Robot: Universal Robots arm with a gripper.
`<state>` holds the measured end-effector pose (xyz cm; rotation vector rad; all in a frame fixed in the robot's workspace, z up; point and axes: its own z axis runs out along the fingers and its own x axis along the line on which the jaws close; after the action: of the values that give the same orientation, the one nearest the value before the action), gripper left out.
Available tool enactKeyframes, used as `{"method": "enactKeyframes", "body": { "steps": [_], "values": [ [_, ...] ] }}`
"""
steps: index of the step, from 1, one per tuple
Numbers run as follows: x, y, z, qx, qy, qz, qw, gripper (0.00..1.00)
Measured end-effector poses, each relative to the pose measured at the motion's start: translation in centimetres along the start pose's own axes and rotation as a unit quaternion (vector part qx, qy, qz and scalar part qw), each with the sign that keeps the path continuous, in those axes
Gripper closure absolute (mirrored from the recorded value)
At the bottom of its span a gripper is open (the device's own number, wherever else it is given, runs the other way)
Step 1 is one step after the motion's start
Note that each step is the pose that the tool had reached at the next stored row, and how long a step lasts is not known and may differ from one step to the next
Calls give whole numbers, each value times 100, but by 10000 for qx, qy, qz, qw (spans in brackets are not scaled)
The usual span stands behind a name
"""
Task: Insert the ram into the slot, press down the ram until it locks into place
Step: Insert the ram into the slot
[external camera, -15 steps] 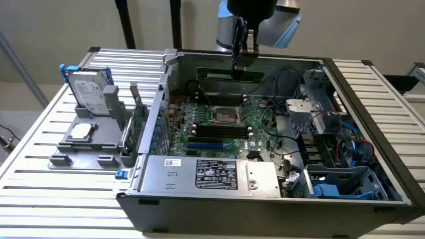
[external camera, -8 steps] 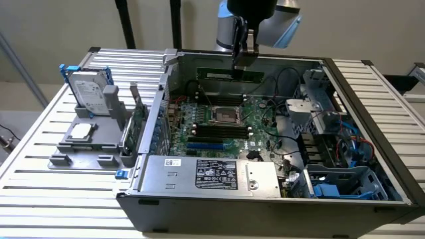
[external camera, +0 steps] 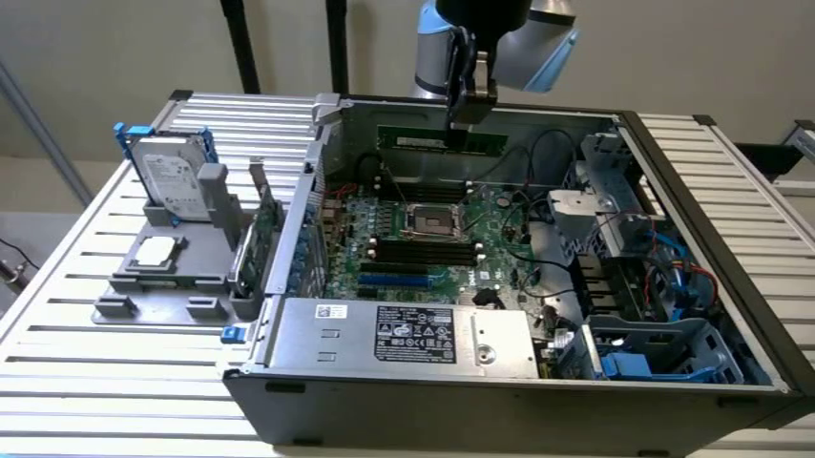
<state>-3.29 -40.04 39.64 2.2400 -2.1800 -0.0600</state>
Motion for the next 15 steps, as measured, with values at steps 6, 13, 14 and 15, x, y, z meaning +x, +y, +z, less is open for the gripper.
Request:
{"method": "enactKeyframes", "body": {
  "steps": [6, 13, 14, 15],
  "values": [
    [0, -1, 13, 0, 4, -1, 10000, 87],
    [-11, -3, 142, 3, 3, 0, 10000, 87],
    [-15, -2, 160, 3, 4, -1, 10000, 87],
    [-20, -2, 178, 4, 3, -3, 10000, 87]
  ]
}}
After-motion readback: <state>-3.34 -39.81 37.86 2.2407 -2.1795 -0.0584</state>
